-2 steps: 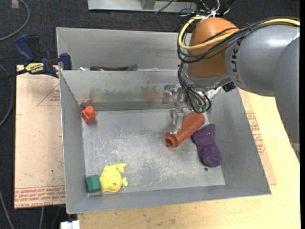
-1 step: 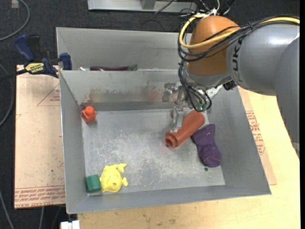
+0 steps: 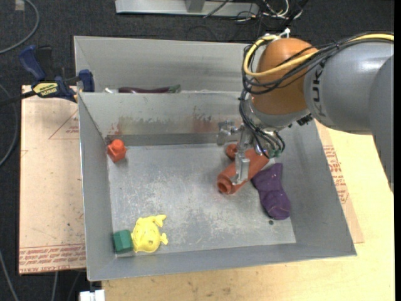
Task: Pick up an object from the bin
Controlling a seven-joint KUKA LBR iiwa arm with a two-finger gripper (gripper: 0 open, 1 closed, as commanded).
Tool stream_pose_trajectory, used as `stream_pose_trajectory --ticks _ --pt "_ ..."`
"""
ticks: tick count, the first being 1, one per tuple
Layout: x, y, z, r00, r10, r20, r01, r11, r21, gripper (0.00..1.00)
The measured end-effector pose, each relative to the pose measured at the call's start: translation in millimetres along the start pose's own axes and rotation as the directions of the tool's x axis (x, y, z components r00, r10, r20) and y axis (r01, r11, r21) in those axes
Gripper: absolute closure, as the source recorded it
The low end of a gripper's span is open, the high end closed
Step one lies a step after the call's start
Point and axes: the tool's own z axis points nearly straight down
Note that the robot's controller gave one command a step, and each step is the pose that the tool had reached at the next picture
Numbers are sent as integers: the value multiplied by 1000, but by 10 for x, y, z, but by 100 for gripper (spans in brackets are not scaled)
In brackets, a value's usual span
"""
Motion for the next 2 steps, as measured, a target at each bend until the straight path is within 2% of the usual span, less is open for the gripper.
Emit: stream_pose_trajectory --ticks 1,2 --pt "354 -501 565 890 -455 -6 455 890 -4 100" --pt "354 -501 565 890 -455 -6 455 890 -5 100"
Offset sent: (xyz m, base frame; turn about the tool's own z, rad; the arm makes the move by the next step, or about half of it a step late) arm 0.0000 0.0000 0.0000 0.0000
